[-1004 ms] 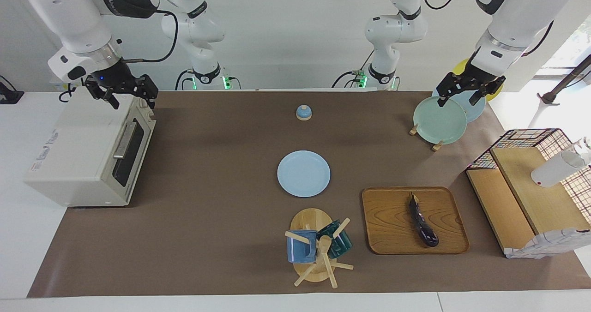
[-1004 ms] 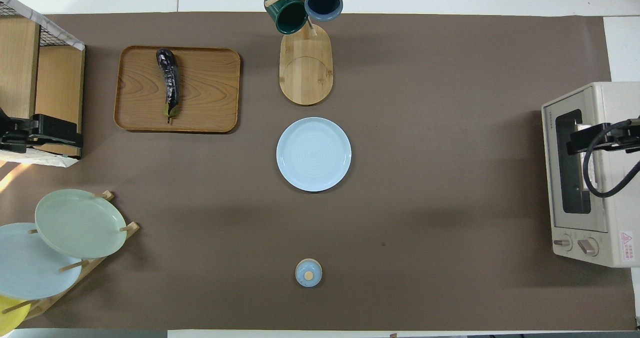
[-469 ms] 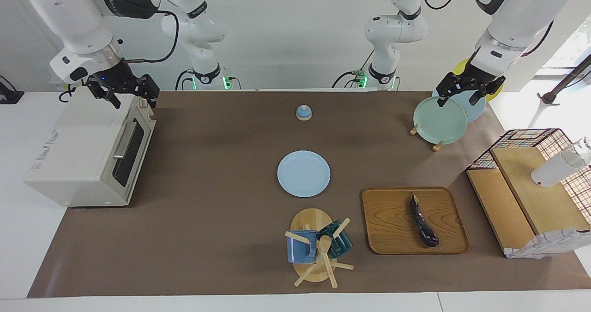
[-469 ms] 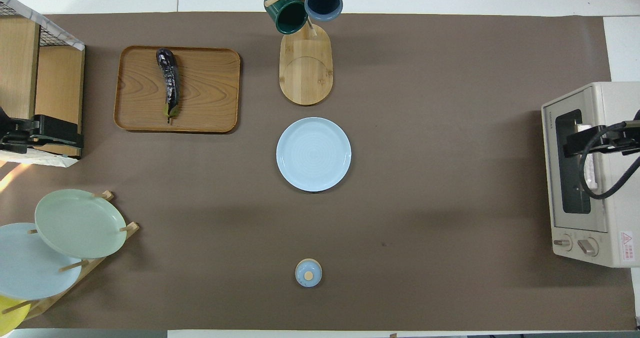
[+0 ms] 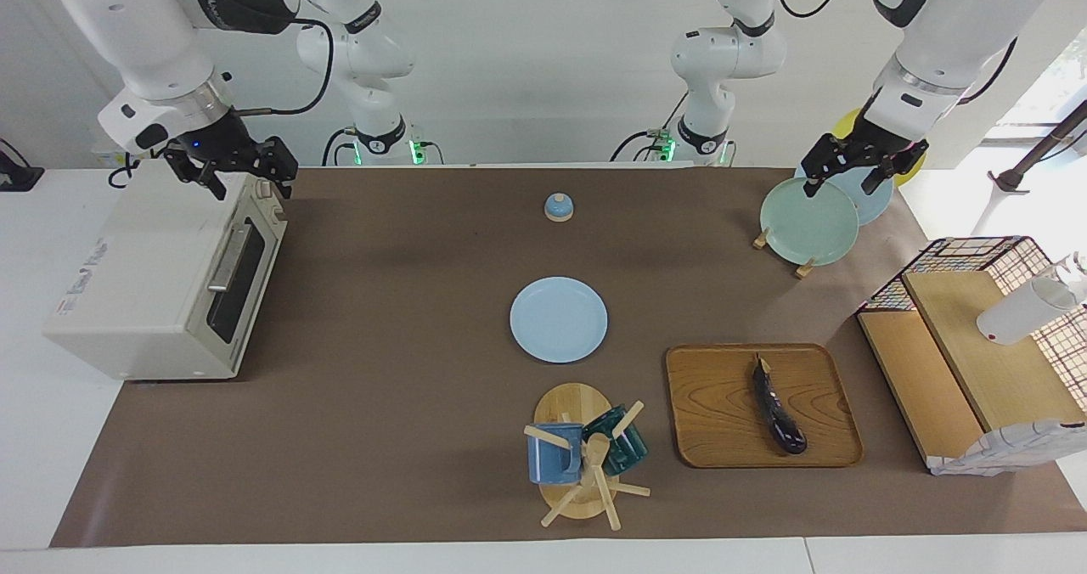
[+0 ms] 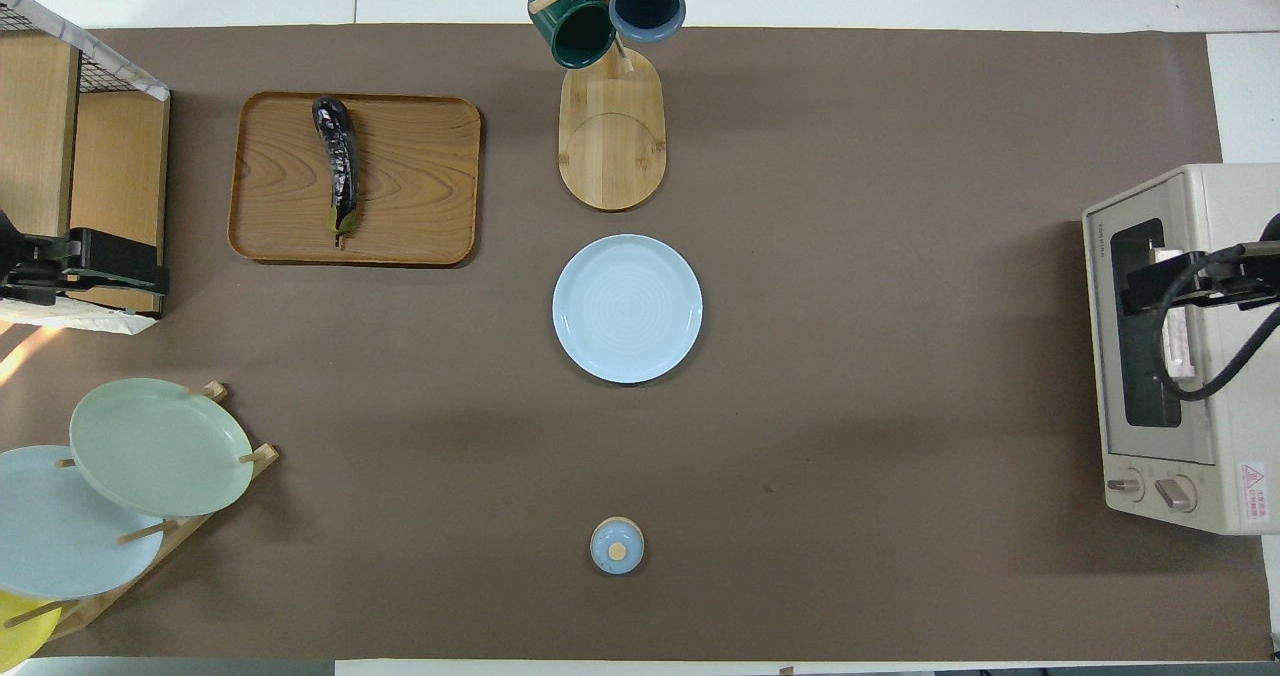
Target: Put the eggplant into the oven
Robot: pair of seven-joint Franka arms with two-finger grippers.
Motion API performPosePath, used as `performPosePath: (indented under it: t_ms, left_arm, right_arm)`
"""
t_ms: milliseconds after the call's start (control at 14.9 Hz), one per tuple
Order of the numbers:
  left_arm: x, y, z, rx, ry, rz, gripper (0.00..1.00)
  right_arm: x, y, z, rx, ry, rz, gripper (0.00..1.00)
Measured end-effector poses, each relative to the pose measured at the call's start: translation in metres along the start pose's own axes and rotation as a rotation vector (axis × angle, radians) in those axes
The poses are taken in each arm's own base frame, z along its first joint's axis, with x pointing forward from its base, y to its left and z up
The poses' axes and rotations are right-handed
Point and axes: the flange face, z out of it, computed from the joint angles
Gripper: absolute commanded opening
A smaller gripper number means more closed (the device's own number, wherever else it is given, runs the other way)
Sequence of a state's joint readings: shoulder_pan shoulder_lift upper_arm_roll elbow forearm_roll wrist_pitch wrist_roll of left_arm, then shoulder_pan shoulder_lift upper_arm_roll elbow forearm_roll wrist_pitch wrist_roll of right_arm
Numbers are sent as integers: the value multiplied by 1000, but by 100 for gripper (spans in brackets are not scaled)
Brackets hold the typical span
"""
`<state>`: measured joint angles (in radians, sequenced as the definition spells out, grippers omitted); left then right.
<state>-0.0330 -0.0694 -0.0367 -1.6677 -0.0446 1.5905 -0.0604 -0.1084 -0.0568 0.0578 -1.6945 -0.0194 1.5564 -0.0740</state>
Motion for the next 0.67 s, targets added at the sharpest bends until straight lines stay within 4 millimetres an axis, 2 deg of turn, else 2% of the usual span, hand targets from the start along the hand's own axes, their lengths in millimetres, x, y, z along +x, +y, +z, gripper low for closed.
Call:
performPosePath:
  t_ms: [201,402,535,602,669]
  left_arm:
    - [6,4,9,0,-3,8,100]
    - [27,7,34,-3,7,10,100]
    - [46,7,60,-5,11,9,100]
    - [56,7,75,-6,11,8,100]
    - [67,7,92,-8,13,7,100]
  right_arm:
    - [0,-10,-1,-2,1,-19,100]
    - [-1,-14,-4,-3,7,-25,100]
    - [-3,-12,-6,-3,11,-25,22]
    - [-3,-11,-5,-3,9,-28,3]
    - [-4,-10,-2,-3,3,-30,0]
